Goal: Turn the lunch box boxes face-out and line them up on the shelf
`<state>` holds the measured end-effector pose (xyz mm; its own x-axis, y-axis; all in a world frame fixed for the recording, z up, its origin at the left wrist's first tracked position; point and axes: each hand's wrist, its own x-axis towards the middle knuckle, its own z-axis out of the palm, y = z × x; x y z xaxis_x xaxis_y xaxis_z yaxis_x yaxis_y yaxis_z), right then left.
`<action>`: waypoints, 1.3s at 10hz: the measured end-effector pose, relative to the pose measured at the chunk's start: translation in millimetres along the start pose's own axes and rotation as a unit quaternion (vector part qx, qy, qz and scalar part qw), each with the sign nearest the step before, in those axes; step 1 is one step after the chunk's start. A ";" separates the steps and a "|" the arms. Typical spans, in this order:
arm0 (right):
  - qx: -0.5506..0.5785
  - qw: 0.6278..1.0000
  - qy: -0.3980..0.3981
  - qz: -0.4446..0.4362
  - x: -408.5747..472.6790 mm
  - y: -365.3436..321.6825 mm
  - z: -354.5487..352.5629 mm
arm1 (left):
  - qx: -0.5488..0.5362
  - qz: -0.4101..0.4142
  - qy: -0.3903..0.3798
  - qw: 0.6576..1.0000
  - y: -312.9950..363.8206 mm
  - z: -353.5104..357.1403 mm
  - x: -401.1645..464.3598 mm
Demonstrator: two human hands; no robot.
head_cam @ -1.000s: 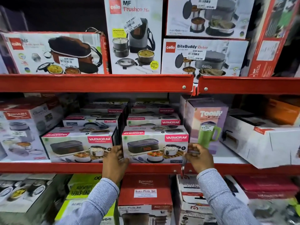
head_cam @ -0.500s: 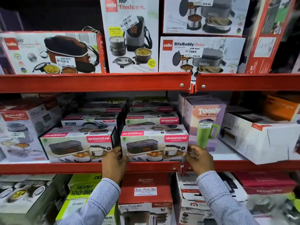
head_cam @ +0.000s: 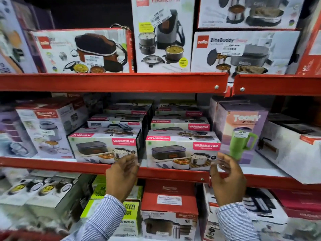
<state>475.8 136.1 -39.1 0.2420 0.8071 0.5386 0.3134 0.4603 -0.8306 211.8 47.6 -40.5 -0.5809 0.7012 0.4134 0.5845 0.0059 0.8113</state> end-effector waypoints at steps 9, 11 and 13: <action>-0.144 0.957 -0.234 0.087 -117.7 -100.2 200.7 | -0.017 -0.040 -0.042 0.998 -146.9 -161.4 91.3; -0.140 0.961 -0.222 0.088 -122.7 -99.3 200.1 | -0.025 -0.022 -0.043 0.999 -145.1 -164.1 91.4; -0.128 0.969 -0.199 0.070 -127.4 -97.9 195.2 | -0.036 -0.024 -0.013 0.999 -145.1 -169.1 88.3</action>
